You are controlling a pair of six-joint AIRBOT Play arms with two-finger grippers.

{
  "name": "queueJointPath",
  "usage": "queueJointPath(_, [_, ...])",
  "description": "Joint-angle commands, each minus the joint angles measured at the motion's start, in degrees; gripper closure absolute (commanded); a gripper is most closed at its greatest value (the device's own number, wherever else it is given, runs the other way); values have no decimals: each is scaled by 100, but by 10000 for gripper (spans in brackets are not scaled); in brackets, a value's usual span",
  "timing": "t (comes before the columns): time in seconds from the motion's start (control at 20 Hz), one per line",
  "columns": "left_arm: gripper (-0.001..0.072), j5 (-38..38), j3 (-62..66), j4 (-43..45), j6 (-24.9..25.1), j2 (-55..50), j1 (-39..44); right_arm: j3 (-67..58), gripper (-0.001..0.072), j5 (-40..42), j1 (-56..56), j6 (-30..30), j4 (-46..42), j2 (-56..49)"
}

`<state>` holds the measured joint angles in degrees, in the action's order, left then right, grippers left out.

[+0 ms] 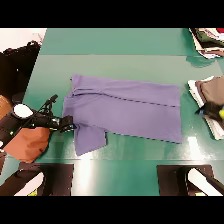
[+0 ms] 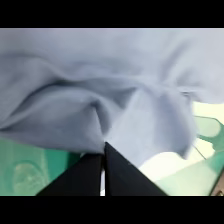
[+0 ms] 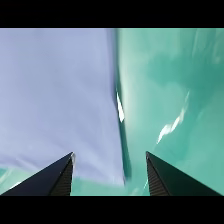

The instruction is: Fold the shirts.

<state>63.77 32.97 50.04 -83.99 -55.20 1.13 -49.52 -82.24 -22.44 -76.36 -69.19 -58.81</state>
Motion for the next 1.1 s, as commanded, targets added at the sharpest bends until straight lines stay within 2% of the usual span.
queueJointPath(0.0, [684,13,131,-227,306,2,2,1464,193,2,-490,52,26,160])
queueJointPath(0.05, [684,-9,129,-223,306,2,2,1731,212,39,-503,94,33,114])
queueJointPath(0.25, [684,-17,129,-225,350,2,2,2194,215,428,-494,264,562,-245])
queueJointPath(0.35, [684,-17,129,-208,350,2,2,2188,266,560,-450,337,772,-376])
queueJointPath(0.45, [684,-26,129,-205,350,2,2,2188,277,584,-260,339,765,-483])
queueJointPath(0.5, [684,-22,129,-205,350,2,2,2188,376,566,-131,341,765,-520])
queueJointPath(0.55, [684,2,129,-205,350,4,2,2188,560,577,28,393,754,-507])
queueJointPath(0.65, [686,181,131,-162,350,11,2,2188,698,649,256,448,750,-317])
queueJointPath(0.75, [687,249,129,136,254,282,2,2122,698,647,310,444,671,50])
queueJointPath(0.85, [687,389,129,671,-164,850,2,1847,698,420,308,426,289,503])
queueJointPath(1.05, [687,1620,131,938,-525,1832,2,1047,699,-210,304,361,-833,1287])
